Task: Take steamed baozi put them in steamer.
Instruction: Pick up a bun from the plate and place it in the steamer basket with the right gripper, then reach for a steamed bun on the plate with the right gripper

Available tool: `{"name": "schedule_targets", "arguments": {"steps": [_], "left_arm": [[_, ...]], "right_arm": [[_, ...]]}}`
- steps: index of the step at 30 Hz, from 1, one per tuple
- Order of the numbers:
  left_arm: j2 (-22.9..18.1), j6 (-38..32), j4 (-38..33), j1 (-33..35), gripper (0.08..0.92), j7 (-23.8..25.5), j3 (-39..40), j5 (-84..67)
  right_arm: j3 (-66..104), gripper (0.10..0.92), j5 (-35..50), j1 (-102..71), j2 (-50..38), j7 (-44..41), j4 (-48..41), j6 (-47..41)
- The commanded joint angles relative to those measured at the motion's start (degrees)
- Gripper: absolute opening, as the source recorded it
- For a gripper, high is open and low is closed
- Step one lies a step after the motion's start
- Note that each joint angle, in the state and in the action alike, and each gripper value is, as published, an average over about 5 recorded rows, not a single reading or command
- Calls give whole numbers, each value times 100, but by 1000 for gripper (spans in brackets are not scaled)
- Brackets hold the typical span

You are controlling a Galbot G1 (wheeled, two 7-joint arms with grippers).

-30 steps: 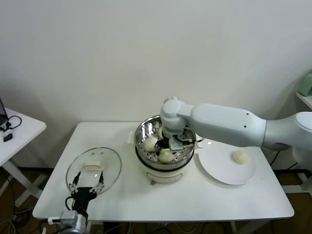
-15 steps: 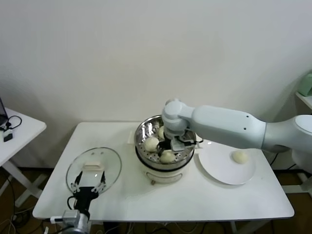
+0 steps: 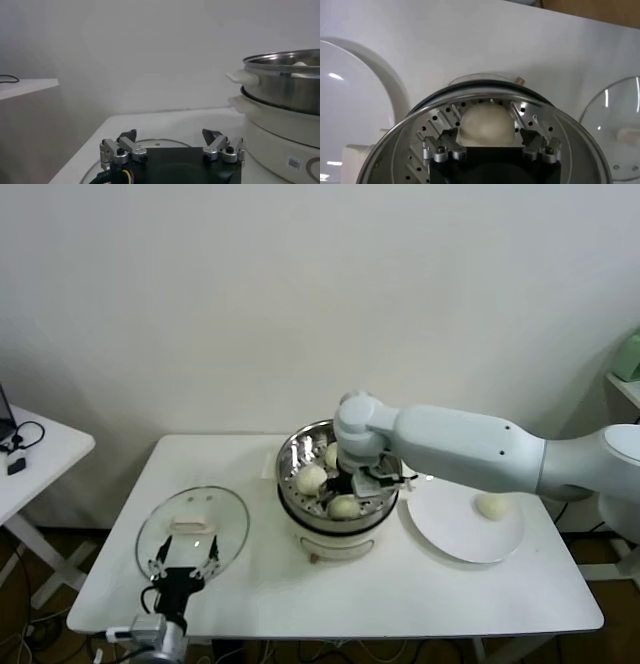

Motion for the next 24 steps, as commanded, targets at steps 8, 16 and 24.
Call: {"name": "schedule_targets", "arguments": {"steps": [8, 16, 24], "left_arm": [[10, -4, -3, -15, 823, -7, 33, -47], [99, -89, -16, -35, 823, -197, 10, -21], [125, -77, -224, 9, 823, -178, -34, -142]], "right_arm": [[352, 823, 226, 523, -309, -108, 277, 332], [-1005, 823, 2388, 2078, -1227, 135, 54, -1854], [-2118, 823, 4776, 2408, -2195, 247, -1156, -3771]]}}
